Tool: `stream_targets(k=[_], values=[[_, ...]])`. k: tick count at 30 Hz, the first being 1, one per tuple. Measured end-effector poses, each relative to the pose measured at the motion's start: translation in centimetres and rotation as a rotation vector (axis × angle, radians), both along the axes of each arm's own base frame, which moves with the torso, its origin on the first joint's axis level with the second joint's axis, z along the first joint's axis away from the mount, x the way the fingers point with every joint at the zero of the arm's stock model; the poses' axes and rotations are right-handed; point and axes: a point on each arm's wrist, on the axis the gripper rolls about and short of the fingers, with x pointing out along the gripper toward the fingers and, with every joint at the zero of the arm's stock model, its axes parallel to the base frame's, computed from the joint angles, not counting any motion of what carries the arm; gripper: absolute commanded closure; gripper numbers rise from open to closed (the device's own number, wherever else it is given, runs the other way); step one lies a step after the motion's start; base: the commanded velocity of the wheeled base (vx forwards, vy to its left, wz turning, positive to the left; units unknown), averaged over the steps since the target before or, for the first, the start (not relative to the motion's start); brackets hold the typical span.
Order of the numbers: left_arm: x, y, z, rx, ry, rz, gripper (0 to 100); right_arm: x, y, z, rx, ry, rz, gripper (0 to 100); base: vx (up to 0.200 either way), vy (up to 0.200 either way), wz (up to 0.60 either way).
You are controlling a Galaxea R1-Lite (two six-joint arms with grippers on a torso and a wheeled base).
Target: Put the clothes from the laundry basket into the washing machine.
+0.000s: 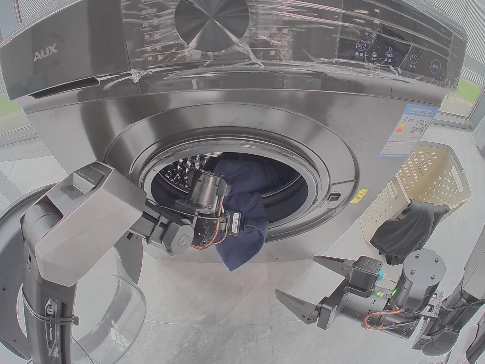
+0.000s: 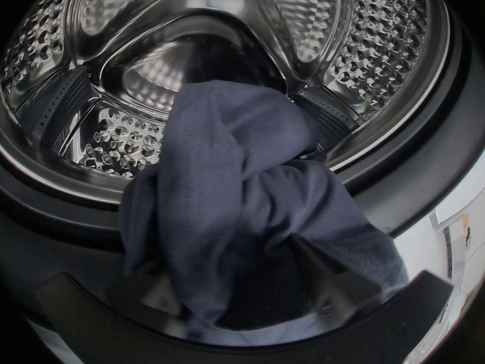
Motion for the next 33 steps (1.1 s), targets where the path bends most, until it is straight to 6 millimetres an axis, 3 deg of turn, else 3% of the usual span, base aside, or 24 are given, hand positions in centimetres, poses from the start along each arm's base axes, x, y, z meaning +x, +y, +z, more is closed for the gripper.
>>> stream_targets(k=[14, 27, 33], values=[[1.7, -1.8, 2.0, -0.129, -0.052, 0.027, 100, 0.0, 0.0, 0.0, 0.005, 0.002, 0.001, 0, 0.000, 0.000, 0.00], [4.2, -2.9, 1.1, -0.110, -0.019, 0.062, 100, 0.0, 0.0, 0.2, 0.009, -0.002, 0.001, 0, 0.000, 0.000, 0.00], [4.5, -3.0, 0.8, -0.129, -0.048, 0.063, 100, 0.0, 0.0, 0.2, 0.009, -0.001, 0.001, 0, 0.000, 0.000, 0.00]])
